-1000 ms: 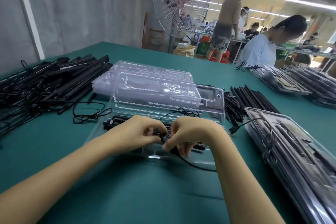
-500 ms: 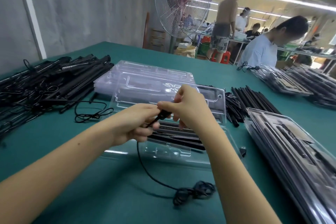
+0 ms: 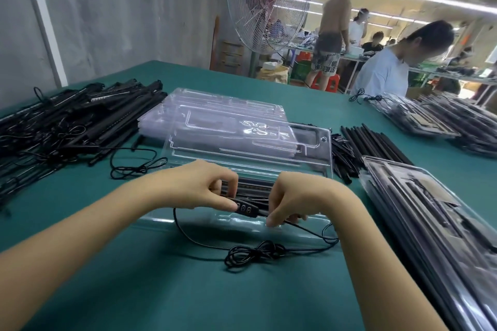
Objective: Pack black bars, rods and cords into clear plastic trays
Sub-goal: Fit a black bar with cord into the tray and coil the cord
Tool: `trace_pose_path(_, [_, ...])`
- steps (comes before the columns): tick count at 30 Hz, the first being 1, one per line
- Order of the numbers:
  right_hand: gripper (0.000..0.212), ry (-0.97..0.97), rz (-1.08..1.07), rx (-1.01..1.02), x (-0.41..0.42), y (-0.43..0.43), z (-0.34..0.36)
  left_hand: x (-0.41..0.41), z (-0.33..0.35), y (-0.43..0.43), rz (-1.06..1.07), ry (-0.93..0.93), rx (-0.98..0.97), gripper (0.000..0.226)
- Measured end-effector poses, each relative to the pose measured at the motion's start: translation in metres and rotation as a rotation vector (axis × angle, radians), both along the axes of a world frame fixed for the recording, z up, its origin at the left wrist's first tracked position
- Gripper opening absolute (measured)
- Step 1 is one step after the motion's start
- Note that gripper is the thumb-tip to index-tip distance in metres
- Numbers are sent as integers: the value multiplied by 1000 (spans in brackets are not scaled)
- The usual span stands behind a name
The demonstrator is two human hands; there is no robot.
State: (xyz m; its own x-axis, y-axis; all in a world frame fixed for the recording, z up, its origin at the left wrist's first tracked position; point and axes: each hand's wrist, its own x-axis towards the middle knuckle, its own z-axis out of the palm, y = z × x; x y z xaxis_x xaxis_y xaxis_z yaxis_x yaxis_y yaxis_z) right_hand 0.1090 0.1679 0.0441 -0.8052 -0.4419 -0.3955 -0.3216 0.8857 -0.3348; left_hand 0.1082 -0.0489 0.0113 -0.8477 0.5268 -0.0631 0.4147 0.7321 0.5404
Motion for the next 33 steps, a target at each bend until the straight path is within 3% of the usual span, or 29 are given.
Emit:
trace_pose_path(2, [10, 25, -6, -42, 1, 0, -11, 2, -12, 3, 9, 142, -86, 21])
trace_pose_path(4, [17, 74, -18, -64, 1, 0, -19, 7, -25, 5, 8, 261, -143, 30])
trace_pose_path(7, [19, 130, 10, -135, 2, -1, -25, 16, -38, 7, 71, 364, -94, 42])
trace_pose_path(12, [18, 215, 32, -180, 4, -3, -32, 23, -48, 21, 80, 617, -121, 39])
trace_pose_path(15, [12, 222, 28, -171, 4, -3, -34, 22, -45, 25, 30, 587, -107, 33])
trace_pose_path(19, [12, 228, 34, -144, 3, -2, -34, 15, -37, 20, -14, 352, 4, 17])
trace_pose_path(22, [15, 217, 35, -163, 3, -2, -34, 13, -38, 19, -51, 319, -2, 16])
trace_pose_path(33, [16, 303, 87, -54, 7, -11, -38, 12, -33, 23, -137, 369, -349, 34])
